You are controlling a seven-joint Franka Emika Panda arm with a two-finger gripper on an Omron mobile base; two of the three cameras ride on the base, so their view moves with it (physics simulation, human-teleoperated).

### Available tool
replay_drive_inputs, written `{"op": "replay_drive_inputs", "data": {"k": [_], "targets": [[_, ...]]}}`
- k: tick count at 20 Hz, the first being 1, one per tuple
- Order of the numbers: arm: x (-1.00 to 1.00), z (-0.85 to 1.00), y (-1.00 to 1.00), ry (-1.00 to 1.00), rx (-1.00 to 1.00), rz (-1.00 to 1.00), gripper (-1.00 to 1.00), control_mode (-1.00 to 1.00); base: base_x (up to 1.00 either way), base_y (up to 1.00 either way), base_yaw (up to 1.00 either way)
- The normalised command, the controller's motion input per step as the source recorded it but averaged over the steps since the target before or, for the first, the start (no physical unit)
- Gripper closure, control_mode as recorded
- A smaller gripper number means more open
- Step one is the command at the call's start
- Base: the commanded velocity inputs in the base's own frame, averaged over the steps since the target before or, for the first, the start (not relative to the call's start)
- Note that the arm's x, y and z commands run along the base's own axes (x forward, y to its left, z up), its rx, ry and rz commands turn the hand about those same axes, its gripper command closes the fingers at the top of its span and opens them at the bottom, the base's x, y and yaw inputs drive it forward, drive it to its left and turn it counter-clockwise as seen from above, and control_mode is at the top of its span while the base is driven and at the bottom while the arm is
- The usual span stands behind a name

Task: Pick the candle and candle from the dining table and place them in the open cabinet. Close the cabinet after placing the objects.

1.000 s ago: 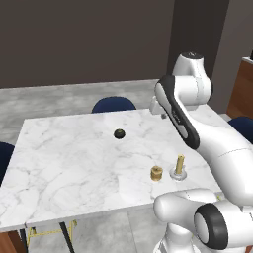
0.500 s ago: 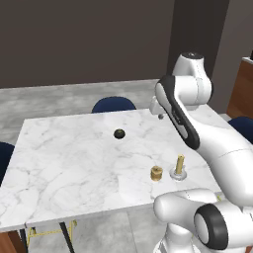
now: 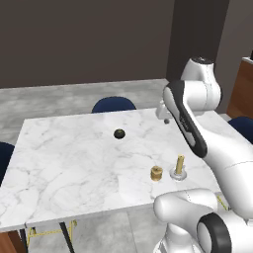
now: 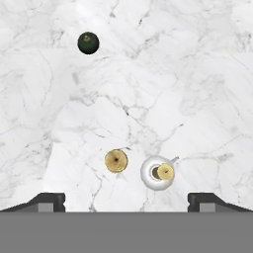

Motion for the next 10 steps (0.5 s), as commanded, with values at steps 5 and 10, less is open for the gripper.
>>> {"op": "replay_drive_inputs", "data": {"k": [5,10], "targets": [[-0.22,-0.38,-0.3,0.0,0.04,0.0,-1.0,-1.0,0.0,0.0,0.0],[-0.02,-0.4,-0.25,0.0,0.01,0.0,-1.0,-1.0,0.0,0.0,0.0]]}}
